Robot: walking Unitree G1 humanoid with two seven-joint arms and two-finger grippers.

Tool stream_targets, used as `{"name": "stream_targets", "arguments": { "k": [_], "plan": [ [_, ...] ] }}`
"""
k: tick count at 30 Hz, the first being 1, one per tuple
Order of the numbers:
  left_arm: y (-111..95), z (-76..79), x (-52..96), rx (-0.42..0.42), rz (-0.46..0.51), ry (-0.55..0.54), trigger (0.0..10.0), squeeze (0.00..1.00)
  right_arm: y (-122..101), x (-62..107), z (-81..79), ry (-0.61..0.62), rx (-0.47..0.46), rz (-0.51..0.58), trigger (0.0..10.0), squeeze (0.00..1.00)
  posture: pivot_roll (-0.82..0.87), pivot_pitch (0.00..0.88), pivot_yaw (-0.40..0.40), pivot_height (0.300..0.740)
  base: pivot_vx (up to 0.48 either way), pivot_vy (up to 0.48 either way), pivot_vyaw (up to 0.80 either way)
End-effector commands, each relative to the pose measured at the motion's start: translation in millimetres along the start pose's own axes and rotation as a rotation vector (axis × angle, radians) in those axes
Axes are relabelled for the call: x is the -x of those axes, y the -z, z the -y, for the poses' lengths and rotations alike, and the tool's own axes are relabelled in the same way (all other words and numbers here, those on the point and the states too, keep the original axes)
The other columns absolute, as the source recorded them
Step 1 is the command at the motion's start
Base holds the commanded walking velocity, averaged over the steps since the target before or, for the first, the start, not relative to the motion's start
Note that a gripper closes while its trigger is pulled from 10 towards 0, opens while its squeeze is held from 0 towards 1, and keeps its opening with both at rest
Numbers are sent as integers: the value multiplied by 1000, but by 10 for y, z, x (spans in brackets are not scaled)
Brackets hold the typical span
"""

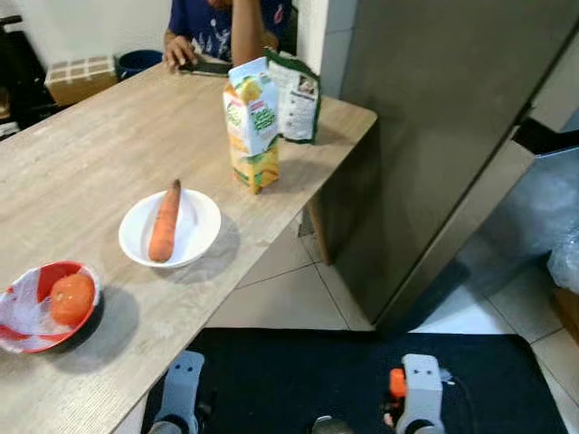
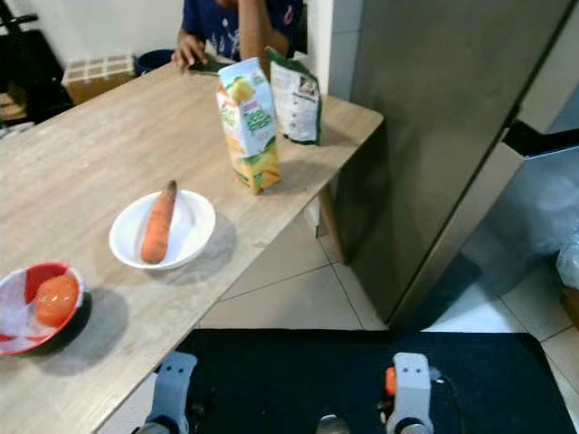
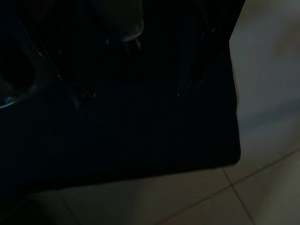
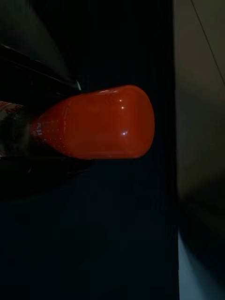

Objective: Restocking fridge

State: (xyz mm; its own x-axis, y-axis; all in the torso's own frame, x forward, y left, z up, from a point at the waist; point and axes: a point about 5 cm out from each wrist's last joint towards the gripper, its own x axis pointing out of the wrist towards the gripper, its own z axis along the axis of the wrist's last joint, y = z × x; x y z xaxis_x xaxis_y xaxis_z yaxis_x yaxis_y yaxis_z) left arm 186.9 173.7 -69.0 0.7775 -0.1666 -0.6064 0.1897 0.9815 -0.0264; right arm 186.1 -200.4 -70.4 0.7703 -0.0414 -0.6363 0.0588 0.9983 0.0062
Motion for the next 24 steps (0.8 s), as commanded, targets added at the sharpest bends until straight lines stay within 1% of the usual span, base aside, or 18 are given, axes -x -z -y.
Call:
{"name": "stream_targets", "arguments": {
  "k": [1, 8, 16, 19, 20, 24],
  "plan": [
    [48, 34, 11, 5, -20, 11, 10000, 0, 57, 29, 42, 8, 5, -18, 10000, 0, -164, 122, 43, 740, 0, -480, 0],
    [66, 81, 9, 7, -28, 29, 10000, 0, 41, 28, 48, 7, 15, -7, 10000, 0, -173, 129, 44, 740, 0, -480, 0],
    [59, 81, 6, 19, -22, 23, 10000, 0, 43, 29, 55, 3, 25, -10, 10000, 0, -169, 120, 38, 740, 0, -480, 0],
    [61, 57, 9, 23, -25, 8, 10000, 0, 41, 19, 24, -14, 51, -20, 10000, 0, -168, 129, 41, 740, 0, -480, 0],
    [58, 55, 9, 27, -23, 10, 10000, 0, 10, 8, -4, -35, 56, -4, 10000, 0, -162, 131, 39, 740, 0, -480, 0],
    [57, 40, 14, 24, -20, 7, 10000, 0, -18, -8, -26, -37, 52, 2, 10000, 0, -152, 124, 31, 740, 0, -448, 0]
  ]
}}
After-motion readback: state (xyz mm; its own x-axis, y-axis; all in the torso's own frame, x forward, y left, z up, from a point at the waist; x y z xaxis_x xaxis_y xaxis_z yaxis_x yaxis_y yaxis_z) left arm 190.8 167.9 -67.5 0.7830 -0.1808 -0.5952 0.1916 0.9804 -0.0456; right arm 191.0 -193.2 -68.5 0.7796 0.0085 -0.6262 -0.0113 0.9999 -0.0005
